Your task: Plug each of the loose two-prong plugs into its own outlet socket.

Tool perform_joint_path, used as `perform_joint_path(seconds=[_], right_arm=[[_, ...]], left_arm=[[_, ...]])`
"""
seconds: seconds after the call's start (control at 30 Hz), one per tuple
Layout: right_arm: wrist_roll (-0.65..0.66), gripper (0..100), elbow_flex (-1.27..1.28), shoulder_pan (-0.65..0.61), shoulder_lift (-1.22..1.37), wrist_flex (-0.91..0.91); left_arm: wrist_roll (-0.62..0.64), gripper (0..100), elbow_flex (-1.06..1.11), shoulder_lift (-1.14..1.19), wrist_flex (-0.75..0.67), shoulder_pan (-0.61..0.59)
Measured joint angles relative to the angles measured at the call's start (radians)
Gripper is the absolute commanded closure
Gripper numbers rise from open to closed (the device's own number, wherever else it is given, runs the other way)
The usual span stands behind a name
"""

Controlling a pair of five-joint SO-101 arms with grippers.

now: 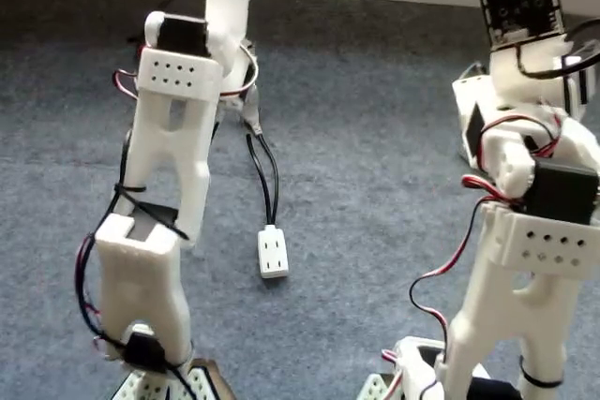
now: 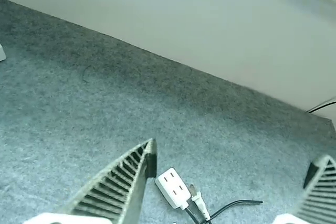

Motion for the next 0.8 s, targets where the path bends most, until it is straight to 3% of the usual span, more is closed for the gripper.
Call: perform_joint_path(seconds=[0.23, 0.47, 0.63, 0.8], right_arm=[[0.0, 58.0, 0.0, 0.003, 0.0, -0.002], [0.0, 58.0, 0.0, -0.003, 0.0, -0.002], [0.0, 58.0, 0.041, -0.066, 0.0, -0.002], [0.0, 58.0, 0.049, -0.092, 0.0, -0.018]], left_arm=[[-0.002, 99, 0.236, -0.407, 0.002, 0.17], [0.0, 99, 0.566, -0.784, -0.055, 0.17], [0.0, 99, 0.914, -1.051, -0.244, 0.147], [0.0, 99, 1.355, -1.389, -0.568, 0.15]])
